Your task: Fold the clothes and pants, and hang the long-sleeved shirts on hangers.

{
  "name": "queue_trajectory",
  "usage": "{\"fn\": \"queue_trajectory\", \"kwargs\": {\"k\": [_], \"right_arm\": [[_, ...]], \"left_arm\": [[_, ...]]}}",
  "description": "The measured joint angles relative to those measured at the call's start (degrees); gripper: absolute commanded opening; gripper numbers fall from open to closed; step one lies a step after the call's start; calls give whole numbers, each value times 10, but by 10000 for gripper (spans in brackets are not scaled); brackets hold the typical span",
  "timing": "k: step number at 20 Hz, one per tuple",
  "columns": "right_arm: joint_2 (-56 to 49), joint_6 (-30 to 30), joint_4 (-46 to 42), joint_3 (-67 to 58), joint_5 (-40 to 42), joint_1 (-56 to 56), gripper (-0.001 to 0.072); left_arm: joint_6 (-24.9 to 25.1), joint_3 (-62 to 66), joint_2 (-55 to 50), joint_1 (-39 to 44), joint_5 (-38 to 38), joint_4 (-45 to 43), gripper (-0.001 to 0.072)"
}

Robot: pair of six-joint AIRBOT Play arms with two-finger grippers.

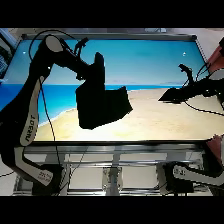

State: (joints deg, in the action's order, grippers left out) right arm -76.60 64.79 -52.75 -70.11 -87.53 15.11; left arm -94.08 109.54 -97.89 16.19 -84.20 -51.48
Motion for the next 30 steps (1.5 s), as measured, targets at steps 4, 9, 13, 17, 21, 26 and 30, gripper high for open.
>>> {"fn": "queue_trajectory", "kwargs": {"k": [4, 9, 13, 17, 21, 26, 30], "right_arm": [[0, 0, 0, 0, 1, 0, 406], [0, 0, 0, 0, 2, 0, 406], [0, 0, 0, 0, 13, 0, 406], [0, 0, 0, 0, 19, -1, 407], [0, 0, 3, 0, 31, -1, 406], [-1, -24, 58, 3, 59, -17, 20], [-34, -67, 117, 12, 129, -93, 20]], "left_arm": [[4, 0, -33, 26, 21, 6, 27], [8, 0, -84, 64, 64, 21, 107], [40, 0, -125, 87, 112, 90, 180], [93, 0, -160, 99, 157, 203, 668], [122, 0, -178, 108, 171, 256, 658], [147, 0, -171, 95, 167, 287, 29], [142, 0, -121, 62, 132, 224, 26]]}}
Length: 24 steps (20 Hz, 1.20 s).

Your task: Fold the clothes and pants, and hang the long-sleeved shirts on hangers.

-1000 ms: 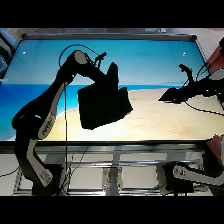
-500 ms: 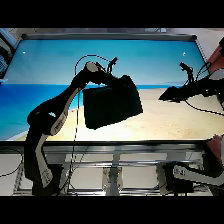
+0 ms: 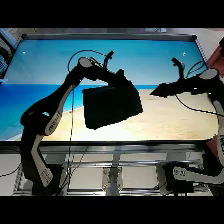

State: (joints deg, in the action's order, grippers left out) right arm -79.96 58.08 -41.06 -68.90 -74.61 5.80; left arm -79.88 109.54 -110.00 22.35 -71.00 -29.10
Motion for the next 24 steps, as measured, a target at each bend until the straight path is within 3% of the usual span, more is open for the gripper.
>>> {"fn": "queue_trajectory", "kwargs": {"k": [7, 11, 14, 19, 24], "right_arm": [[-176, -94, 232, 2, 66, -97, 20], [-246, -61, 301, 2, 110, -110, 19], [-264, 19, 248, -5, 159, -117, 19], [-272, 152, 39, -55, 168, -132, 20], [-263, 176, -119, -116, 118, -136, 21]], "left_arm": [[-97, -1, 136, -20, -166, -421, 27], [-112, -6, 189, -21, -217, -535, 27], [-118, -31, 219, -21, -233, -569, 27], [-135, -134, 263, -18, -229, -605, 27], [-154, -269, 328, -12, -175, -619, 27]]}}
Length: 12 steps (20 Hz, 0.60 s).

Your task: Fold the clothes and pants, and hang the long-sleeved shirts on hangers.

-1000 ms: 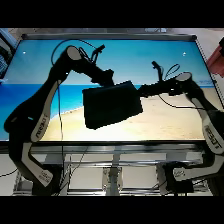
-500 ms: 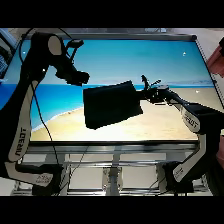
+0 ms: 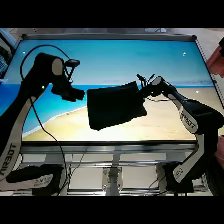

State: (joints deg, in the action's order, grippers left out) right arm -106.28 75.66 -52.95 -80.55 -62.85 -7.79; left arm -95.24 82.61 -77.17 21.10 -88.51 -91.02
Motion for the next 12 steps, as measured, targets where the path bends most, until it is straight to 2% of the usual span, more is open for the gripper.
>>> {"fn": "queue_trajectory", "kwargs": {"k": [1, 2, 3, 4, 6, 8, 12], "right_arm": [[8, 0, -27, -8, -6, 3, 46], [19, -3, -50, -14, -9, 7, 144], [31, -12, -62, -17, -14, 11, 306], [47, -26, -73, -21, -19, 15, 392], [81, -60, -78, -27, -29, 22, 420], [116, -99, -83, -31, -35, 30, 711], [135, -153, -118, -33, -58, 45, 714]], "left_arm": [[-3, -24, 16, 1, 11, -1, 28], [-5, -44, 32, 1, 21, -2, 28], [-8, -58, 46, 2, 27, -3, 28], [-9, -70, 60, 2, 33, -3, 28], [-11, -83, 84, 2, 40, -4, 28], [-13, -91, 103, 2, 41, -4, 28], [-15, -125, 142, 2, 36, -5, 29]]}}
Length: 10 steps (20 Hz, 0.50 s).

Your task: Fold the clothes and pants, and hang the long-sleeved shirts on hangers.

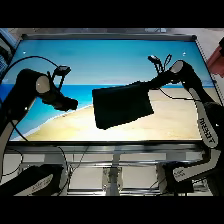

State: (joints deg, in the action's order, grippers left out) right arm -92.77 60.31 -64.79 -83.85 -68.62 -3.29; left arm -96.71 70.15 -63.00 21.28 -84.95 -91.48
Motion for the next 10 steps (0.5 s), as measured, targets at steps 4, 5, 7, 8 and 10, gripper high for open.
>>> {"fn": "queue_trajectory", "kwargs": {"k": [4, 5, 7, 8, 10], "right_arm": [[-30, -41, -19, -1, -28, 4, 716], [-40, -47, -22, -1, -31, 5, 716], [-59, -56, -26, -1, -30, 5, 716], [-66, -59, -26, -1, -27, 5, 716], [-77, -66, -27, -2, -21, 5, 717]], "left_arm": [[-4, -63, 41, 0, -2, 0, 86], [-4, -79, 52, 0, -2, 0, 239], [-10, -103, 70, 0, -3, 0, 419], [-14, -112, 80, 0, -3, 0, 417], [-19, -124, 95, 0, -3, 0, 418]]}}
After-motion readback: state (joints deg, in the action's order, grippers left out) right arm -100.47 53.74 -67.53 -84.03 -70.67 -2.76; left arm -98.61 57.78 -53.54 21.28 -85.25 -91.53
